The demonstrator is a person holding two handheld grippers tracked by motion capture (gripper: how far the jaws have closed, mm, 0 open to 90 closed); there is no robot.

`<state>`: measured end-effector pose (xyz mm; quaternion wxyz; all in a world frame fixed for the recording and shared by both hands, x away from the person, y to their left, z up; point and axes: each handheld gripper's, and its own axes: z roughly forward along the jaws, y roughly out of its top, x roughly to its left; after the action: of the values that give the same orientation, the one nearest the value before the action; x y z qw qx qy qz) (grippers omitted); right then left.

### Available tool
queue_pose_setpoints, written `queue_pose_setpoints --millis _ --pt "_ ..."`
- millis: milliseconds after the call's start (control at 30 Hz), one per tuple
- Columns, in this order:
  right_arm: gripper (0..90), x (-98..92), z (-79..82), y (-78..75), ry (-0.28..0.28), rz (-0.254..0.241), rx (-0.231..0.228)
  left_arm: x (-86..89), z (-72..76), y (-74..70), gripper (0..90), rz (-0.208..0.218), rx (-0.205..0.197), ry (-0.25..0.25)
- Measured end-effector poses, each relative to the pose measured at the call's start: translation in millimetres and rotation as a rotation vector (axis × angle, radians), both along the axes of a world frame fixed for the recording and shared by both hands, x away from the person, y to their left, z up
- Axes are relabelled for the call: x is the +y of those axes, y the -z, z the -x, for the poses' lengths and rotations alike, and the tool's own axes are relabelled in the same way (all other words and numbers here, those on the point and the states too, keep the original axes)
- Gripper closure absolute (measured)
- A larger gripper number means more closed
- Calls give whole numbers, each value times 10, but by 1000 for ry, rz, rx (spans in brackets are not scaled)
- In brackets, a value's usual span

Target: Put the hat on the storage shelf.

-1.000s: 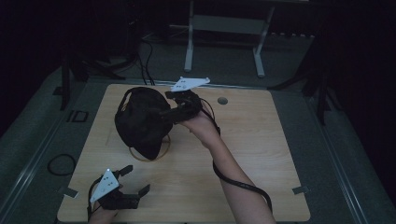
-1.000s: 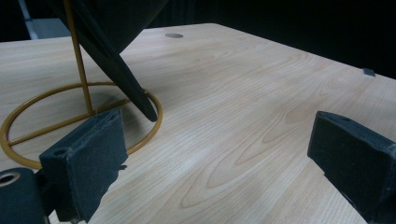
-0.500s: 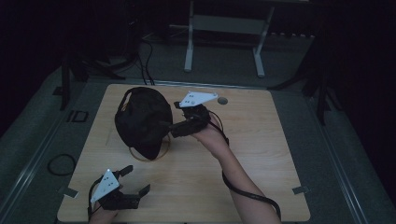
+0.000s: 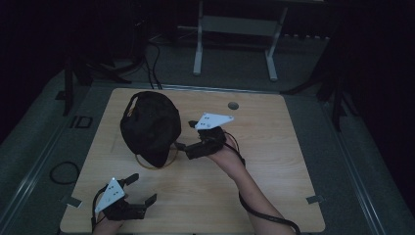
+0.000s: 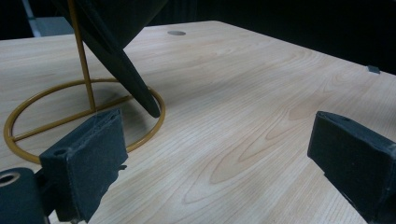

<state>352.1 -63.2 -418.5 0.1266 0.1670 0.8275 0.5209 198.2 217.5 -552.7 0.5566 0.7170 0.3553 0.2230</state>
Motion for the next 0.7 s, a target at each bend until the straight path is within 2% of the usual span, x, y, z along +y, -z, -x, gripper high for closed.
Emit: queue_pose_setpoints --millis 67,300,567,700 --pt "144 -17 10 33 -1 6 2 1 2 0 48 0 -1 0" --pt "143 -165 114 319 -7 34 18 3 0 2 48 3 0 -2" --pt "142 -350 246 630 -23 40 45 0 -2 7 48 3 2 -1" --pt "142 -454 290 753 -7 31 54 -4 0 6 48 0 -2 -1"
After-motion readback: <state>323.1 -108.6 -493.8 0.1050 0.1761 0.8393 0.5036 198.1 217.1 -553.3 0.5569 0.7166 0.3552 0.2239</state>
